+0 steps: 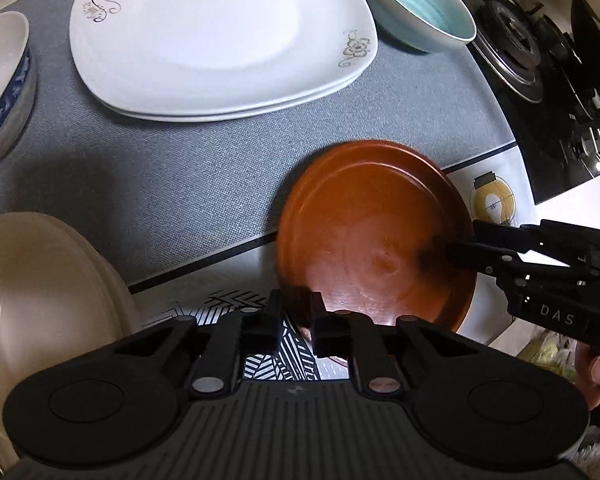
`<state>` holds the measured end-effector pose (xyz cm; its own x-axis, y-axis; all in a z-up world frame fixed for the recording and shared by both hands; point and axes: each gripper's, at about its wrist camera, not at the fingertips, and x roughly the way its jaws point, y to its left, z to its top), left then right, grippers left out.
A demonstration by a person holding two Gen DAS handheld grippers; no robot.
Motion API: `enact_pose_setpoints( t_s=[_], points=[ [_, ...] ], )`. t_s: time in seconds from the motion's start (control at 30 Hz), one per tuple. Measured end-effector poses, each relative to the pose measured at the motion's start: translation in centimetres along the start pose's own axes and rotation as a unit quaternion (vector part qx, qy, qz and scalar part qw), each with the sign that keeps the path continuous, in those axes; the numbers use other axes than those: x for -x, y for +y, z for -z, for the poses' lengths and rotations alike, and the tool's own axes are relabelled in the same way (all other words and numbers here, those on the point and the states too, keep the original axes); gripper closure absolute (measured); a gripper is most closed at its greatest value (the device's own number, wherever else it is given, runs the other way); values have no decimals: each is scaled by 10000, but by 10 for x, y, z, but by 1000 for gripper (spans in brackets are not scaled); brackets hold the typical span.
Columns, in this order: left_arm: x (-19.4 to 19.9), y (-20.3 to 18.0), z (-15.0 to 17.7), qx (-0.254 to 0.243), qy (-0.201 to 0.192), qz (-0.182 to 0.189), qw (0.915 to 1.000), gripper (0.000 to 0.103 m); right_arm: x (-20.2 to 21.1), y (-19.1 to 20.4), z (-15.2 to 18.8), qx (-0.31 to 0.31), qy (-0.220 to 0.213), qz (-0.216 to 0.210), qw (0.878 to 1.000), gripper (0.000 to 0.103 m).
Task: Organize plates and bowls
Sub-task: 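Move both grippers to the terracotta-orange plate and grasp its rim, then lift the orange plate and carry it onto the stacked white plates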
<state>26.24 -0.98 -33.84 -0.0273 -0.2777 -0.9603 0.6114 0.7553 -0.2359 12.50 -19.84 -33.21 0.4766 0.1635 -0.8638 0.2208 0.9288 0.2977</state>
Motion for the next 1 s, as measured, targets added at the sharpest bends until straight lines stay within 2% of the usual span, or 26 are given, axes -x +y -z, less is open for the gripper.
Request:
enact_pose_setpoints(
  t_s=[0.07, 0.13, 0.23, 0.43, 0.53, 0.8, 0.9, 1.0],
  points=[
    [4, -6, 0, -136, -81, -97, 9998, 89, 0, 2, 1, 6, -19, -89, 10000, 75],
    [9, -11, 1, -279, -202, -225, 9992, 89, 0, 6, 0, 96, -36, 46, 9999, 83],
    [12, -11, 0, -288, -243, -202, 9991, 89, 1, 10, -1, 142, -72, 111, 9998, 83],
    [-1, 1, 1, 33, -33, 5, 10000, 89, -7, 11, -4, 115, 40, 77, 9999, 83],
    [4, 0, 2, -11, -128, -110, 9999, 89, -6, 16, -5, 148, 60, 78, 9998, 83],
    [46, 5, -2, 111, -374, -238, 9990, 89, 21, 33, -22, 35, 10, -70, 10000, 83],
    [69, 9, -8, 280, -583, -37, 9979, 89, 40, 50, -33, 176, -150, 201, 9995, 83],
    [93, 9, -13, 250, -888, -21, 9957, 89, 59, 63, -46, 128, -358, 324, 9988, 83]
  ],
)
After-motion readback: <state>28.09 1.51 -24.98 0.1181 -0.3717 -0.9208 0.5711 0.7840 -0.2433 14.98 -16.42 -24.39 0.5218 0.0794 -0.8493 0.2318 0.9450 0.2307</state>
